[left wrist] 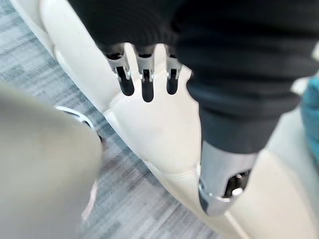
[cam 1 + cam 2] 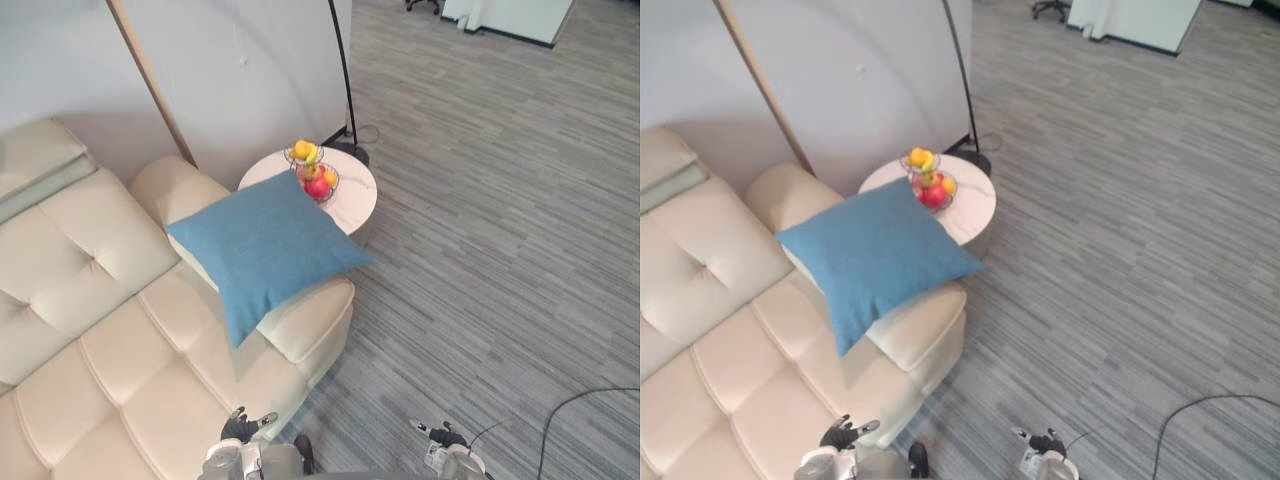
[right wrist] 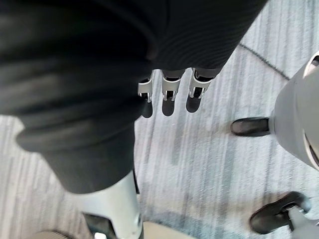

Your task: Pick up cushions and gather them together orderly.

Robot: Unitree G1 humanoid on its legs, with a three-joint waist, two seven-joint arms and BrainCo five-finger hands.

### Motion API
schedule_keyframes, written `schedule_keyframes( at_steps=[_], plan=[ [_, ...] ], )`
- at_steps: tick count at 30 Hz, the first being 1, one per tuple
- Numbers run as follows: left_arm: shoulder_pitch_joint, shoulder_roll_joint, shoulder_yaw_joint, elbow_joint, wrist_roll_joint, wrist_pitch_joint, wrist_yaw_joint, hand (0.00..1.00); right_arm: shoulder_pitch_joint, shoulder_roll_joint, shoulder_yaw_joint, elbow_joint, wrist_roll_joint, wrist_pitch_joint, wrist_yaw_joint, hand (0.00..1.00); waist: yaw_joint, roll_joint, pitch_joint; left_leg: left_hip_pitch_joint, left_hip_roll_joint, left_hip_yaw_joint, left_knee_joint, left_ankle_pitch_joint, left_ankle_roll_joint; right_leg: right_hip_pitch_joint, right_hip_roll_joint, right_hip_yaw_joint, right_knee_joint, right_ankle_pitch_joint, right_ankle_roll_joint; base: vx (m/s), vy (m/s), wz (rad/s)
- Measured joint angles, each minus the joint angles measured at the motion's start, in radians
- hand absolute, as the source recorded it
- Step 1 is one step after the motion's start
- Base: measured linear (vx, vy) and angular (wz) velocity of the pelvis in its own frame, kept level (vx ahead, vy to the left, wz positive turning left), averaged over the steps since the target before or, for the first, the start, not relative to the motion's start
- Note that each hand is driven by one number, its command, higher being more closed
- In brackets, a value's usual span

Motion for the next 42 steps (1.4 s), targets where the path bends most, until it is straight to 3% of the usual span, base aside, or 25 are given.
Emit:
schedule_keyframes(
  at_steps=[1, 2, 3, 6, 8, 9, 10, 12, 13, 15, 16, 18, 20, 22, 24, 28, 33, 37, 42],
  plan=[
    [0.000, 0.005, -0.004, -0.001, -0.001, 0.000, 0.000, 0.00, 0.008, 0.003, 0.003, -0.012, 0.000, -0.002, 0.004, 0.00, -0.003, -0.008, 0.007, 0.024, -0.011, -0.025, 0.002, -0.017, 0.008, -0.067, -0.031, 0.040, 0.160, 0.018, 0.009, 0.16, 0.071, 0.76],
    [0.005, 0.022, -0.006, 0.000, 0.000, 0.007, 0.001, 0.00, 0.014, 0.005, 0.009, -0.007, 0.000, 0.000, 0.008, 0.00, -0.013, -0.027, 0.003, 0.043, -0.014, -0.059, 0.005, -0.028, 0.012, -0.123, -0.027, 0.110, 0.265, -0.024, 0.018, 0.16, 0.026, 0.84],
    [0.005, 0.025, -0.004, -0.001, -0.001, 0.007, 0.001, 0.00, 0.019, 0.006, 0.009, -0.005, 0.000, 0.000, 0.008, 0.00, -0.016, -0.037, 0.003, 0.054, -0.014, -0.080, 0.004, -0.028, 0.018, -0.140, -0.025, 0.121, 0.272, -0.049, 0.017, 0.19, -0.019, 0.92],
    [0.000, 0.018, 0.007, -0.003, -0.002, 0.007, 0.005, 0.00, 0.021, 0.003, 0.007, -0.004, 0.000, -0.002, 0.012, 0.00, -0.020, -0.033, 0.002, 0.075, -0.002, -0.149, 0.004, -0.035, 0.012, -0.193, 0.016, 0.163, 0.120, -0.081, 0.001, 0.25, -0.079, 0.73],
    [0.000, 0.003, 0.021, -0.003, -0.001, 0.008, 0.008, 0.00, 0.019, -0.005, 0.007, -0.005, 0.001, -0.003, 0.013, 0.00, -0.026, -0.011, 0.007, 0.082, 0.037, -0.210, 0.017, -0.049, -0.008, -0.208, 0.120, 0.265, -0.031, -0.077, -0.013, 0.27, -0.166, 0.74],
    [0.000, 0.001, 0.023, -0.003, 0.000, 0.008, 0.008, 0.00, 0.019, -0.005, 0.007, -0.005, 0.002, -0.003, 0.013, 0.00, -0.027, -0.008, 0.006, 0.082, 0.045, -0.223, 0.018, -0.053, -0.014, -0.211, 0.142, 0.295, -0.061, -0.074, -0.016, 0.29, -0.246, 0.98],
    [-0.002, 0.001, 0.035, -0.003, 0.002, 0.008, 0.007, 0.00, 0.021, -0.002, 0.007, -0.004, 0.003, -0.003, 0.013, 0.00, -0.032, -0.011, 0.004, 0.083, 0.057, -0.270, 0.020, -0.060, -0.026, -0.214, 0.194, 0.390, -0.165, -0.034, -0.023, 0.29, -0.296, 1.06],
    [-0.003, 0.007, 0.056, -0.008, 0.003, 0.007, 0.007, 0.00, 0.041, 0.010, 0.008, -0.004, 0.003, -0.002, 0.013, 0.00, -0.032, -0.052, -0.008, 0.079, 0.031, -0.325, 0.038, -0.089, -0.069, -0.187, 0.184, 0.450, -0.294, 0.089, -0.037, 0.29, -0.352, 1.21],
    [-0.007, -0.014, 0.065, 0.003, 0.003, 0.008, 0.008, 0.00, 0.045, -0.012, 0.007, -0.004, 0.003, -0.001, 0.015, 0.00, -0.033, -0.007, -0.007, 0.076, 0.059, -0.363, 0.059, -0.103, -0.085, -0.172, 0.193, 0.386, -0.249, 0.051, -0.051, 0.28, -0.357, 1.16],
    [-0.001, -0.054, 0.067, -0.003, 0.005, 0.005, 0.009, 0.00, 0.050, -0.028, 0.000, -0.005, 0.001, -0.002, 0.014, 0.00, -0.033, 0.030, -0.031, 0.066, 0.083, -0.374, 0.070, -0.097, -0.091, -0.164, 0.202, 0.328, -0.235, 0.003, -0.077, 0.27, -0.291, 0.96],
    [0.000, -0.060, 0.066, -0.003, 0.005, 0.006, 0.008, 0.00, 0.042, -0.033, 0.006, -0.005, 0.003, -0.002, 0.015, 0.00, -0.032, 0.041, -0.034, 0.065, 0.099, -0.375, 0.065, -0.085, -0.111, -0.154, 0.206, 0.292, -0.222, -0.017, -0.092, 0.20, -0.237, 0.69],
    [-0.002, -0.059, 0.064, -0.005, 0.009, 0.006, 0.008, 0.00, 0.026, -0.026, 0.009, -0.005, 0.006, -0.002, 0.015, 0.00, -0.031, 0.039, -0.034, 0.062, 0.121, -0.372, 0.053, -0.059, -0.131, -0.131, 0.214, 0.245, -0.226, -0.028, -0.109, 0.18, -0.269, 0.71],
    [-0.012, -0.058, 0.051, -0.012, 0.011, 0.006, 0.009, 0.00, 0.024, -0.009, 0.006, -0.005, 0.011, -0.002, 0.014, 0.00, -0.039, 0.019, -0.034, 0.042, 0.137, -0.339, 0.051, -0.016, -0.132, -0.087, 0.199, 0.165, -0.262, -0.035, -0.119, 0.10, -0.201, 1.01],
    [-0.020, -0.060, 0.020, -0.012, 0.011, 0.006, 0.008, 0.00, 0.025, 0.000, -0.005, -0.003, 0.014, -0.002, 0.012, 0.00, -0.056, 0.000, -0.040, 0.029, 0.139, -0.242, 0.022, 0.026, -0.122, -0.061, 0.177, 0.099, -0.296, -0.034, -0.120, 0.04, -0.091, 1.08],
    [-0.027, -0.057, -0.003, -0.012, 0.011, 0.006, 0.008, 0.00, 0.021, -0.002, -0.013, -0.001, 0.023, -0.002, 0.011, 0.00, -0.056, 0.001, -0.041, 0.030, 0.138, -0.170, -0.025, 0.042, -0.125, -0.058, 0.179, 0.074, -0.309, -0.032, -0.120, 0.00, -0.034, 0.66],
    [-0.025, -0.034, -0.034, 0.000, 0.008, 0.005, 0.008, 0.00, 0.007, -0.003, -0.014, 0.007, 0.039, -0.001, 0.011, 0.00, -0.054, 0.008, -0.047, 0.037, 0.134, -0.154, -0.076, 0.047, -0.127, -0.055, 0.194, 0.084, -0.361, 0.010, -0.113, -0.04, 0.032, -0.01],
    [-0.010, 0.012, -0.034, 0.009, -0.024, 0.005, 0.010, 0.00, 0.010, -0.019, -0.039, 0.019, 0.040, 0.000, 0.005, 0.00, -0.058, -0.006, -0.056, 0.048, 0.109, -0.151, -0.109, 0.047, -0.127, -0.031, 0.188, 0.109, -0.450, 0.078, -0.093, -0.05, 0.091, -0.12],
    [0.001, 0.092, -0.019, -0.034, -0.060, 0.005, 0.010, 0.00, -0.007, -0.094, -0.042, -0.009, 0.039, 0.002, 0.004, 0.00, -0.059, -0.019, -0.064, 0.048, 0.084, -0.148, -0.122, 0.056, -0.113, -0.025, 0.171, 0.126, -0.487, 0.107, -0.082, -0.05, 0.073, -0.05],
    [0.016, 0.185, 0.098, -0.221, -0.108, -0.007, 0.012, 0.00, -0.063, -0.278, -0.044, -0.194, 0.031, -0.002, 0.008, 0.00, -0.062, -0.011, -0.066, 0.026, 0.071, -0.132, -0.128, 0.058, -0.109, -0.057, 0.166, 0.154, -0.504, 0.127, -0.079, -0.03, 0.025, -0.13]
  ],
)
